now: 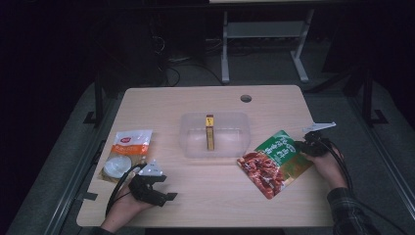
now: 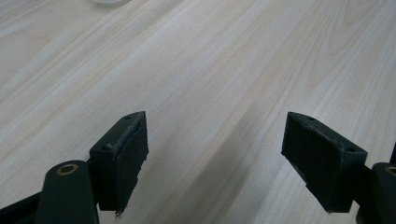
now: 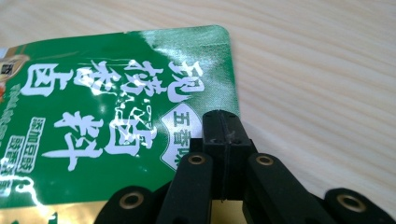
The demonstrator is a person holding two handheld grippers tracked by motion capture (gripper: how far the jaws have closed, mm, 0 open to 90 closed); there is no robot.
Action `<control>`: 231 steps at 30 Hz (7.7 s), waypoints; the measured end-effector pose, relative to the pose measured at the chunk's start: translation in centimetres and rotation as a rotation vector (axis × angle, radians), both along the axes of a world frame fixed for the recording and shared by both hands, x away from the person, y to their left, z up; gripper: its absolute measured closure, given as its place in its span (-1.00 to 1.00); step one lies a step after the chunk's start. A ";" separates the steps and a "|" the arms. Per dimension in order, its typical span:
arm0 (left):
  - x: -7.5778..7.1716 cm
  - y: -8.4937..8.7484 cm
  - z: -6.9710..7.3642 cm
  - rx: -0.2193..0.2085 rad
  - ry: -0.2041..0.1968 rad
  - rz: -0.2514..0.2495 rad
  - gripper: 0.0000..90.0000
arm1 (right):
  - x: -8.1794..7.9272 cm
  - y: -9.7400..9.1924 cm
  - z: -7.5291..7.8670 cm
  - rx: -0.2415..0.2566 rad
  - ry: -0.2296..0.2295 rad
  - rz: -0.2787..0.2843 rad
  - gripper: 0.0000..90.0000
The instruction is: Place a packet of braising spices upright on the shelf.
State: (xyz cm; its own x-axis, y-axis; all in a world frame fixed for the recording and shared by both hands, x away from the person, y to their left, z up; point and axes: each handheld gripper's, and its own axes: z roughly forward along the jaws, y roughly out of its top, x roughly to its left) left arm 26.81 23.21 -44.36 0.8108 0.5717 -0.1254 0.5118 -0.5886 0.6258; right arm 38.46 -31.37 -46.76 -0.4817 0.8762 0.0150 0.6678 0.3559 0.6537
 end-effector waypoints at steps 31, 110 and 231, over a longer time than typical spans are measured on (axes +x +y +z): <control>1.0 -5.4 -0.3 -0.062 0.009 -0.103 -0.52 | -7.6 12.7 0.9 -0.037 0.085 0.408 1.00; 2.2 -3.5 4.9 -0.323 -0.173 -0.009 1.00 | -11.5 14.8 3.0 0.378 -0.038 0.522 -0.36; 0.8 0.4 -0.1 -0.126 -0.042 0.044 -0.61 | 0.9 14.2 12.6 0.406 -0.277 0.230 0.99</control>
